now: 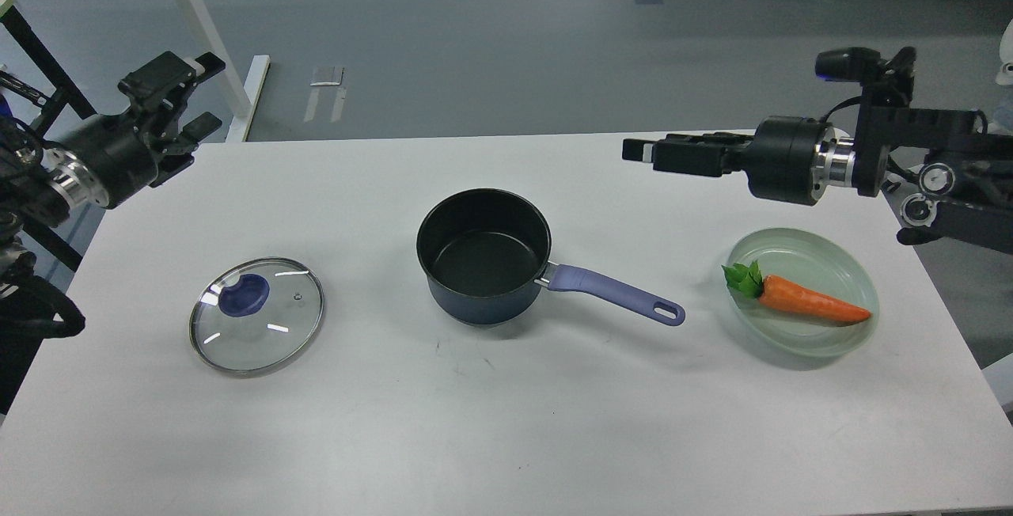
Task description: Open pot lid
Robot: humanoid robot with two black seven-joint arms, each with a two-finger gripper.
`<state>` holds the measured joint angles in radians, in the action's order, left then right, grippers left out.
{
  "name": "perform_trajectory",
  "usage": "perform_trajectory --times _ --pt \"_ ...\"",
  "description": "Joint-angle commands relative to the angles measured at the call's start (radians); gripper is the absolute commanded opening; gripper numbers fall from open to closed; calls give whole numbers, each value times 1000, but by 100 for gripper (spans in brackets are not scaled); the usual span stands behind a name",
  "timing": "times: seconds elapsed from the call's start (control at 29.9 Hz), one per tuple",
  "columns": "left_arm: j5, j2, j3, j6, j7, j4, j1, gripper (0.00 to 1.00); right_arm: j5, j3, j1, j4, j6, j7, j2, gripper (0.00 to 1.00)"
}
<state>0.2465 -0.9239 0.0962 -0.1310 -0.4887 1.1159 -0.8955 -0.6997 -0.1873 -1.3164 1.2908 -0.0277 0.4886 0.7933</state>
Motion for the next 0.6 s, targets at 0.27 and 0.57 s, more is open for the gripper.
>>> perform_trajectory --times 0.27,0.57 --pt "-153 244 230 -56 0 -134 134 99 623 416 423 -74 -35 0 -46 99" --pt "-173 326 388 -272 87 -194 286 99 726 425 563 -195 -392 0 -121 100"
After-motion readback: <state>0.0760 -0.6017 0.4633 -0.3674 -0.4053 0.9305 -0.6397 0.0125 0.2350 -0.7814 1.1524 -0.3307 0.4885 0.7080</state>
